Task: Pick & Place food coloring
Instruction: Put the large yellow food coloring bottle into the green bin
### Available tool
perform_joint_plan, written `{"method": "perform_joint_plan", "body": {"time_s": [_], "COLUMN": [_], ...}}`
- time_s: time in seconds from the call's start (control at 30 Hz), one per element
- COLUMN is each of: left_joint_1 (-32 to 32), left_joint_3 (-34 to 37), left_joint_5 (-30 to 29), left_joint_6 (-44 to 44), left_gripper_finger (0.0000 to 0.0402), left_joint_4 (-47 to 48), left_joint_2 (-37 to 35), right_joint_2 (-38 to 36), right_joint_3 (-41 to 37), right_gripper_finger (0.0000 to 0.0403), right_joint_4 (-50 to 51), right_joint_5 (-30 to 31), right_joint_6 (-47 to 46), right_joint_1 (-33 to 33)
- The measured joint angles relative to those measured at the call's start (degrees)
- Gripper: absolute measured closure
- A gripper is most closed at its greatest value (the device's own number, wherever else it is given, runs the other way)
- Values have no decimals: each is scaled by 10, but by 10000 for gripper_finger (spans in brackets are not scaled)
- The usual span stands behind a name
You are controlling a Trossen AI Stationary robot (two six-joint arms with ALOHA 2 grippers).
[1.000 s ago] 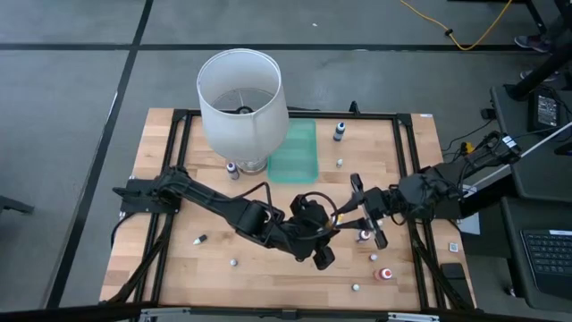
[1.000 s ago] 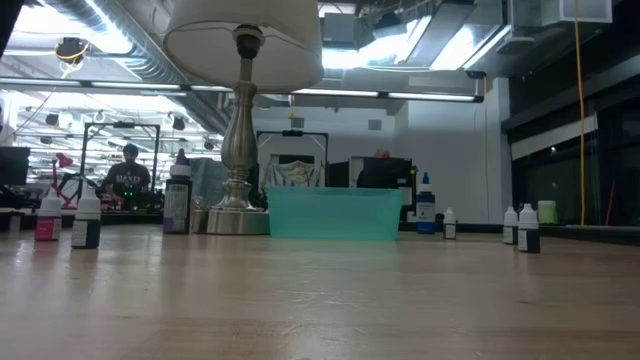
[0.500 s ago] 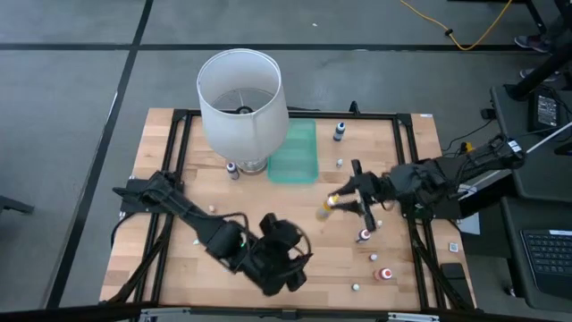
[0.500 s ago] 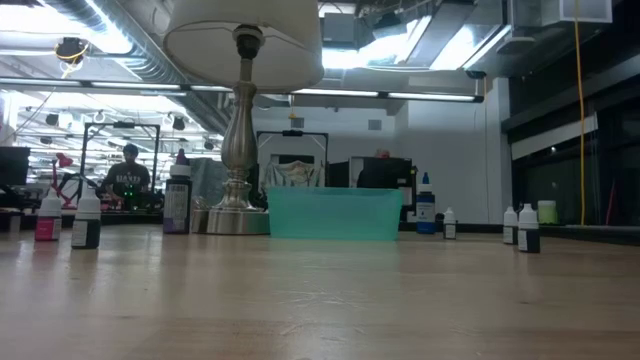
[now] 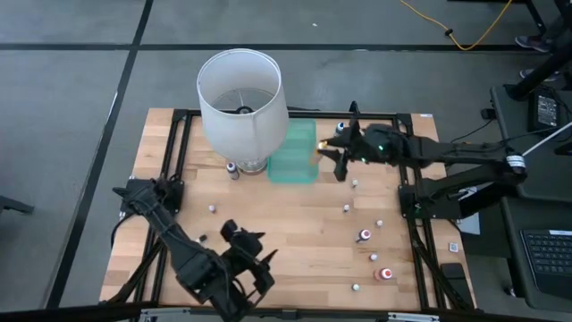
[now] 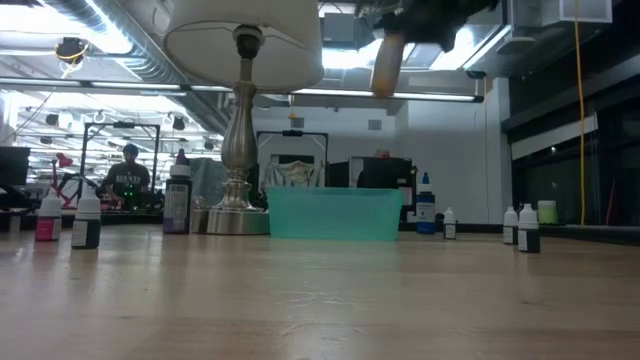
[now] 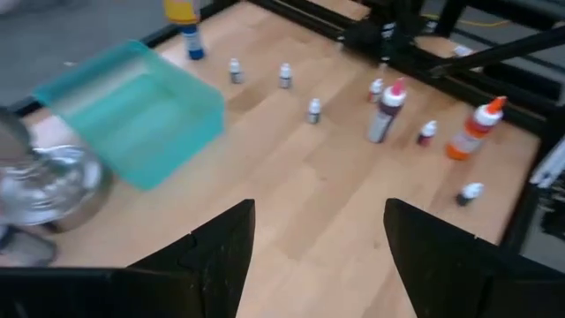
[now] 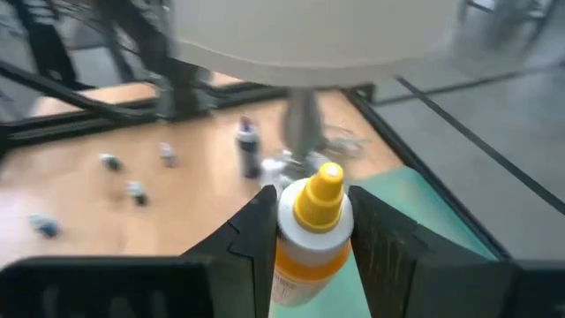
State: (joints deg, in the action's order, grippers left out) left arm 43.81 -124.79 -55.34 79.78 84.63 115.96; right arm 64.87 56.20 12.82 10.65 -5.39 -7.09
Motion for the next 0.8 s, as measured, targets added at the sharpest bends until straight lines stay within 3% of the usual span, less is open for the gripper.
{"method": "perform_joint_plan", "body": {"time_s": [0.2,0.57,0.8], "left_joint_1": [23,22,17], "left_joint_3": [0,0,0], "left_joint_5": [-75,-86,-86], "left_joint_6": [71,79,98], "left_gripper_finger": [160,162,162], "left_joint_4": [53,54,54], "left_joint_2": [0,-2,-2], "right_joint_2": [44,148,213], "right_joint_3": [0,0,0], "right_gripper_finger": [280,280,279], "right_joint_4": [-31,-109,-159], "right_joint_5": [-37,-136,-173], "right_joint_6": [29,91,114], "right_joint_1": [-77,-215,-261]}}
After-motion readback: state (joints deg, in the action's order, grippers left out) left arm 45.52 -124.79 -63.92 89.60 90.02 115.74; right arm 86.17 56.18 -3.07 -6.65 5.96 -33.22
